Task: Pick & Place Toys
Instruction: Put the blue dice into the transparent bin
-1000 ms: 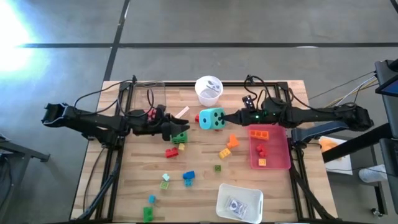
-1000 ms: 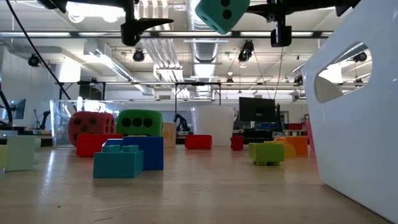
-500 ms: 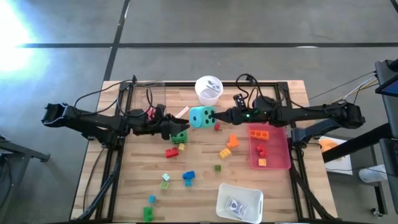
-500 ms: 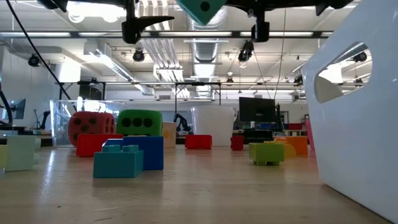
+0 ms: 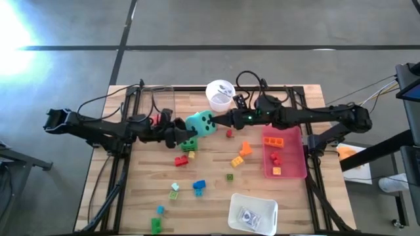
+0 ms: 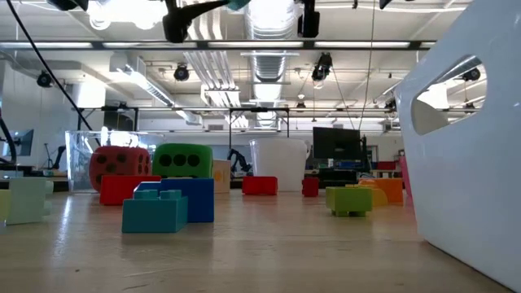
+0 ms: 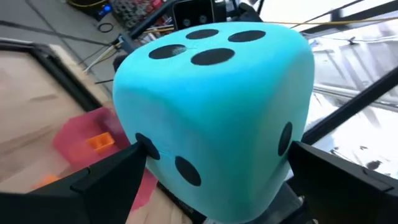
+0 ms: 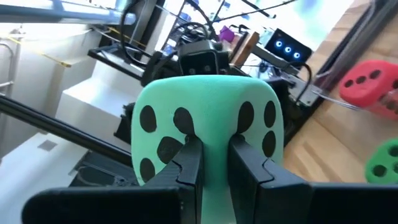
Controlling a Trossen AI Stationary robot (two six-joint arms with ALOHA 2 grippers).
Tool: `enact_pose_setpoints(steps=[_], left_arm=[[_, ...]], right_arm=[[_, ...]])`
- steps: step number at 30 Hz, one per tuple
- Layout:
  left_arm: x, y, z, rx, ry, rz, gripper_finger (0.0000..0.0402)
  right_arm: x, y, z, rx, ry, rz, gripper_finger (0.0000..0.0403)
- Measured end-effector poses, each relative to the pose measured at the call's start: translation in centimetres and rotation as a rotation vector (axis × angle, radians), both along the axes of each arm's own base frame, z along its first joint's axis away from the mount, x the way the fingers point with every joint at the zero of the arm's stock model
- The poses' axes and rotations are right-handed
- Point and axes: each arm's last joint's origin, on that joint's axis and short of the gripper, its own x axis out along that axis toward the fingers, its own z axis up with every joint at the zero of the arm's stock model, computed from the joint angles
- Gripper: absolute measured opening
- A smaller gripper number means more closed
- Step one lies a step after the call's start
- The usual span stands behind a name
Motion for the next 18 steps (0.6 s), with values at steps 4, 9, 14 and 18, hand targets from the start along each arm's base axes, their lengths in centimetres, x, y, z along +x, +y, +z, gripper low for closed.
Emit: enact_pose_setpoints(steps=[4,9,14,18], left_arm=[[0.01,-0.15,0.03,0.001,-0.004,-0.009,0.0392],[0.05,-0.26,0.13,0.052,-0.002,-0.008,0.0392],[0.08,-0.21,0.29,0.050,-0.008,0.011,0.0379],[0.07,-0.18,0.31,0.032,-0.011,0.018,0.0317]], right_arm=[[0.57,-0.03,-0.22,0.012,0.009,0.006,0.0035],[0.98,-0.05,-0.66,0.021,0.014,0.006,0.0033],[1.03,-0.05,-0.69,0.028,0.015,0.005,0.0030],[1.03,-0.06,-0.70,0.035,0.017,0.006,0.0030]])
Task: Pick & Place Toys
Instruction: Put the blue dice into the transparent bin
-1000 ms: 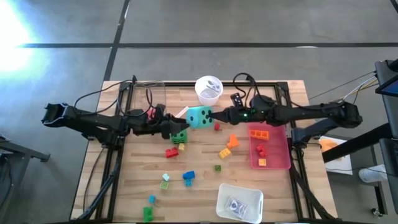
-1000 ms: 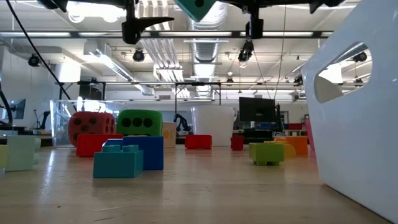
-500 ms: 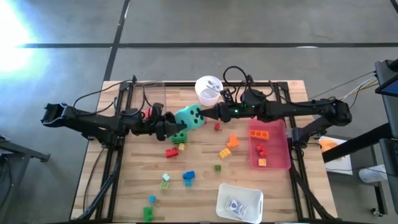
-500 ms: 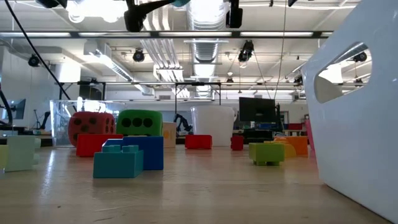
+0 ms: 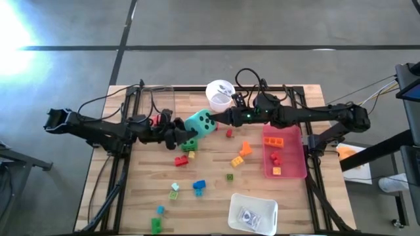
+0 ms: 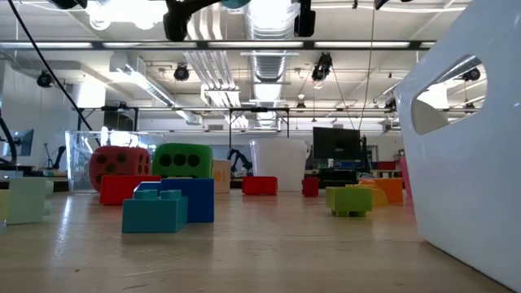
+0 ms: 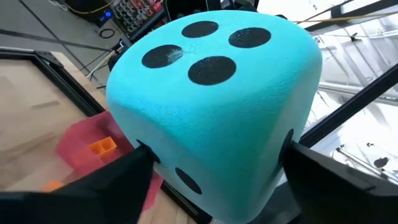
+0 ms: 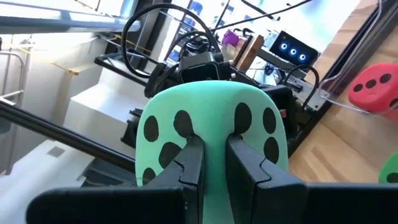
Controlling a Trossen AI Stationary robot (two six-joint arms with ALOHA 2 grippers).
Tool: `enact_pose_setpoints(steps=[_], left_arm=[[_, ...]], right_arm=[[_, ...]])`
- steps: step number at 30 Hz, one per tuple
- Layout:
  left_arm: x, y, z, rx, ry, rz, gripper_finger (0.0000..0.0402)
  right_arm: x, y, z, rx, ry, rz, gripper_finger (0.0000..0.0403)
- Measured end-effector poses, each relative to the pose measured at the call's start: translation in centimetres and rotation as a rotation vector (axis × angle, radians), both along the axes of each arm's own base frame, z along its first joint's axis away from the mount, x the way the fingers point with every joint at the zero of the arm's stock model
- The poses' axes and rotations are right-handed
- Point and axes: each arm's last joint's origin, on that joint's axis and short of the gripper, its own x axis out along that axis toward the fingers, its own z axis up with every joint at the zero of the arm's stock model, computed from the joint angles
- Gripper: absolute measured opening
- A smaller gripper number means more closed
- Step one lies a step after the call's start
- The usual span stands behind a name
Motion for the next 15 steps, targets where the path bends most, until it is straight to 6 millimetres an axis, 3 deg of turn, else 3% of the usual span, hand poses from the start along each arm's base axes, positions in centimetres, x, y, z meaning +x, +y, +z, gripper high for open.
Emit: enact_pose_setpoints(steps=[4,7,15], left_arm=[[0.00,0.01,0.08,-0.021,-0.006,0.000,0.0222],[-0.01,-0.01,0.11,-0.044,-0.011,-0.009,0.0206],[0.02,-0.10,0.08,-0.052,-0.009,-0.044,0.0191]], right_arm=[[0.00,0.01,-0.04,0.007,0.004,0.002,0.0030],[0.00,0.01,-0.05,0.000,0.004,-0.001,0.0038],[0.02,0.02,-0.03,-0.002,0.000,-0.009,0.0182]])
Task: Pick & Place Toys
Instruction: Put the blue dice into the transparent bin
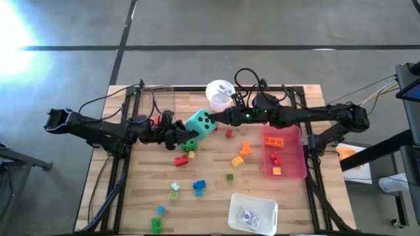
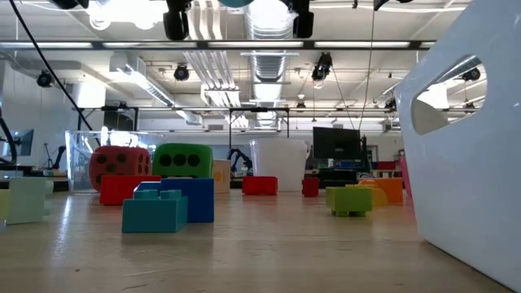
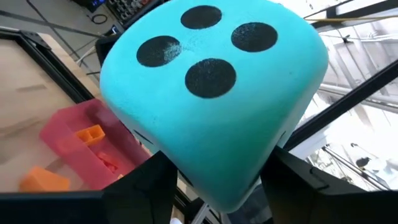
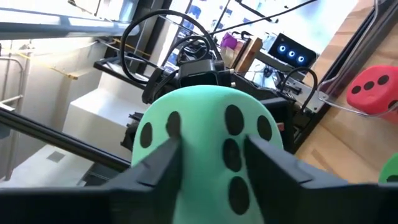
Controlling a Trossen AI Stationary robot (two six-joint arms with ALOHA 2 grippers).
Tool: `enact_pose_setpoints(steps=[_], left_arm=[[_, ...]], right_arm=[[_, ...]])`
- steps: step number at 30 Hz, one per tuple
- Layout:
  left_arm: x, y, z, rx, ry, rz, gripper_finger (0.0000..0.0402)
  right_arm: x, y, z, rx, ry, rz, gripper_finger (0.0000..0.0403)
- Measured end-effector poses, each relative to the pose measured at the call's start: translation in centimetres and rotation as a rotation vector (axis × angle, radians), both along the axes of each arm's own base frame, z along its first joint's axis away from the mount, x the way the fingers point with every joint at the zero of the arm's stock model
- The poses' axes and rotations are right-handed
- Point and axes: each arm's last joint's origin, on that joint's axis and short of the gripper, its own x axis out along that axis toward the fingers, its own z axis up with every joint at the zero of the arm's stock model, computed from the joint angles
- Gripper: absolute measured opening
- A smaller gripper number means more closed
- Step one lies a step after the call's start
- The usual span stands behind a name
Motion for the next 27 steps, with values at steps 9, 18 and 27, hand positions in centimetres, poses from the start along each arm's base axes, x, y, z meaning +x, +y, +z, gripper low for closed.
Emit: enact_pose_setpoints(steps=[9,18,27], left_arm=[[-0.3,0.0,0.5,-0.001,-0.024,-0.005,0.0163],[-2.0,0.2,2.1,0.029,-0.094,0.022,0.0121],[-2.8,0.3,2.7,0.061,-0.109,0.020,0.0113]], right_arm=[[-0.5,0.0,0.7,-0.009,-0.027,0.004,0.0327],[-3.0,-0.2,2.5,-0.057,0.004,-0.030,0.0361],[-4.6,-0.3,3.3,-0.092,0.036,-0.096,0.0362]])
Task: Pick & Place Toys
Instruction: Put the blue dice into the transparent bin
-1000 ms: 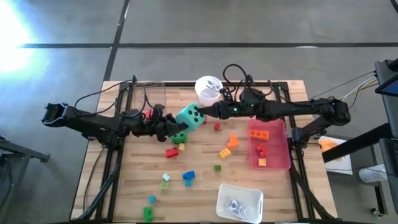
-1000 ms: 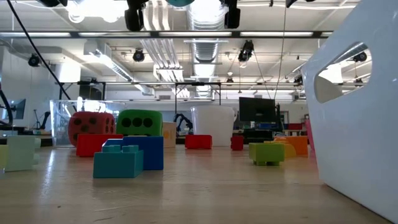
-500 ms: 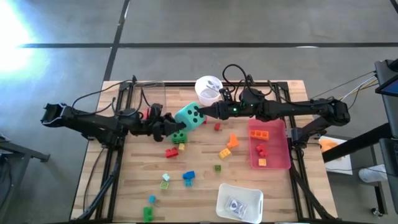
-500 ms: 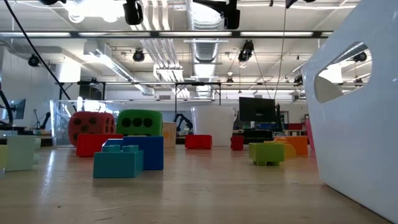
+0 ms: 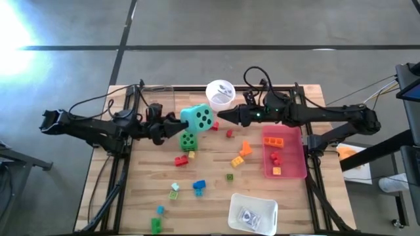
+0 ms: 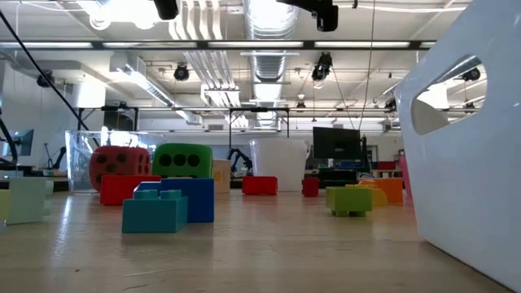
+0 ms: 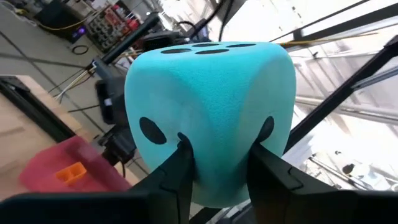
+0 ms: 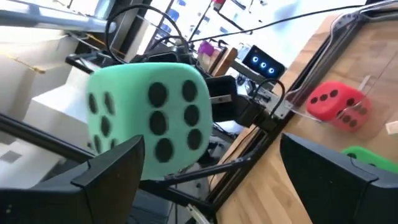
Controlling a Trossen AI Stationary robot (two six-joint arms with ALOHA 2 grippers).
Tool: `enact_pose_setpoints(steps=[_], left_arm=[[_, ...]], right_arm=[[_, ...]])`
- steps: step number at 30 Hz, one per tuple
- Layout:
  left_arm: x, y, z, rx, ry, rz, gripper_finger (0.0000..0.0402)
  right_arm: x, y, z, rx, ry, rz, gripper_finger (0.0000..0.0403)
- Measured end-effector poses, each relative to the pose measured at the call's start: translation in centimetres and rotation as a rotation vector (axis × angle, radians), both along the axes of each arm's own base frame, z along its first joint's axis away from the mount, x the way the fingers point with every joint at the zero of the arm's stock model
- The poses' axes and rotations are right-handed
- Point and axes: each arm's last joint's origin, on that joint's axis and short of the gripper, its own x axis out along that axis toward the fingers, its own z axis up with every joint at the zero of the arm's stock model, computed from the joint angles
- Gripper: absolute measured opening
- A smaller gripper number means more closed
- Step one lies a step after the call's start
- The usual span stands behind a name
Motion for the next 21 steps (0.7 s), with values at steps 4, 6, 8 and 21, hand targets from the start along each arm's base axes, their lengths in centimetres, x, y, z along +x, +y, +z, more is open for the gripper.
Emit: enact_pose_setpoints(steps=[4,6,8,21], left_arm=[[-0.1,0.1,-0.1,0.000,0.024,0.016,0.0113],[-0.2,0.1,-0.3,-0.001,0.046,0.028,0.0112],[-0.4,0.2,-0.3,-0.002,0.059,0.046,0.0111],[-3.4,1.1,-0.8,0.009,0.235,0.249,0.0090]], right_arm=[[-0.6,0.0,-0.3,0.003,0.071,-0.030,0.0362],[-1.0,0.0,-0.4,0.005,0.104,-0.039,0.0362],[-1.4,0.0,-0.2,0.006,0.114,-0.040,0.0362],[-2.4,0.1,-0.2,-0.007,0.178,-0.055,0.0362]])
